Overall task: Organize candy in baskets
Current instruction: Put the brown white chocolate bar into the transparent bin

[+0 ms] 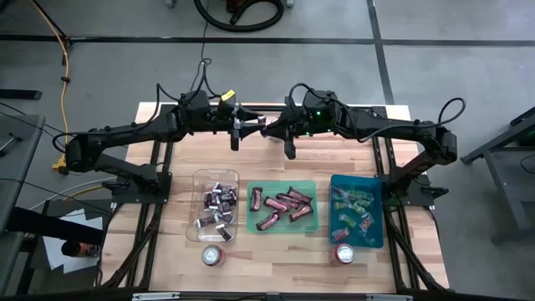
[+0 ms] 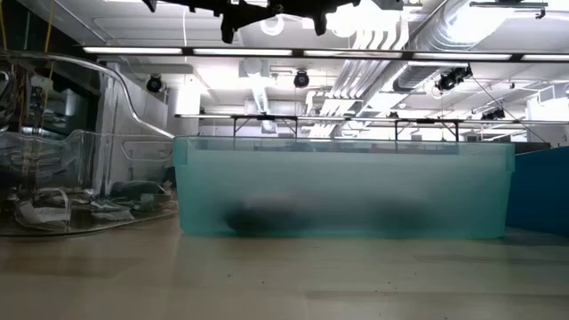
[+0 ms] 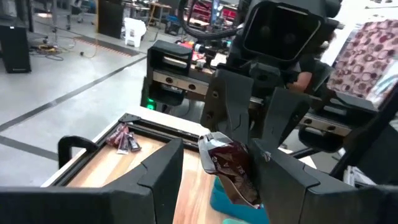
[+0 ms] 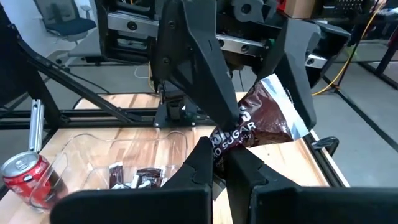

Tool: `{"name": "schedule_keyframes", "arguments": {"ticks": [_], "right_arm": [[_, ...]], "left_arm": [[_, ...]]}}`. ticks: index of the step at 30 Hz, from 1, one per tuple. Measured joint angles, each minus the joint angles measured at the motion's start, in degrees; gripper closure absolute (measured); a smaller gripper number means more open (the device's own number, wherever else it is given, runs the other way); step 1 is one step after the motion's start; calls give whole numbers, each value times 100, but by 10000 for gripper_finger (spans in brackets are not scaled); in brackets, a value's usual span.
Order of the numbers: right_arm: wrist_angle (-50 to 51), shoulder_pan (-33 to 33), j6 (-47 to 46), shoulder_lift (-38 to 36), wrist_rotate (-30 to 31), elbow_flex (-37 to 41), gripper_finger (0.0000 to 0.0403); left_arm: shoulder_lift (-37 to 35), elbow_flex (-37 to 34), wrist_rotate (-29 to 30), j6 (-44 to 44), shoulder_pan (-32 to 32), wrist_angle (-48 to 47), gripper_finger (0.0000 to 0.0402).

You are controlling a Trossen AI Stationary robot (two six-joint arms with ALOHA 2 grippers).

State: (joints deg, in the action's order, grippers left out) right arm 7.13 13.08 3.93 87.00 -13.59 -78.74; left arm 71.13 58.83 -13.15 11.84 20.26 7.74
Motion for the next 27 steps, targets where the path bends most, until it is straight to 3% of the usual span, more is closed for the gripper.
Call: {"name": "schedule_keyframes", "arguments": {"ticks": [7,13,15,21,27], "right_arm": [[13,-2,2,0,-16,0,398],[46,0,0,0,28,0,389],[47,2,-2,0,59,2,375],[130,-7,-29,-113,770,4,286],[1027,17,539,-613,2490,4,176]], "left_arm": [[0,0,-157,11,1,-1,250],[0,0,-175,-17,-3,4,367],[-12,0,-168,-85,6,10,387],[-250,0,-131,-298,263,-486,396],[-935,4,-64,-751,869,-2116,399]]}}
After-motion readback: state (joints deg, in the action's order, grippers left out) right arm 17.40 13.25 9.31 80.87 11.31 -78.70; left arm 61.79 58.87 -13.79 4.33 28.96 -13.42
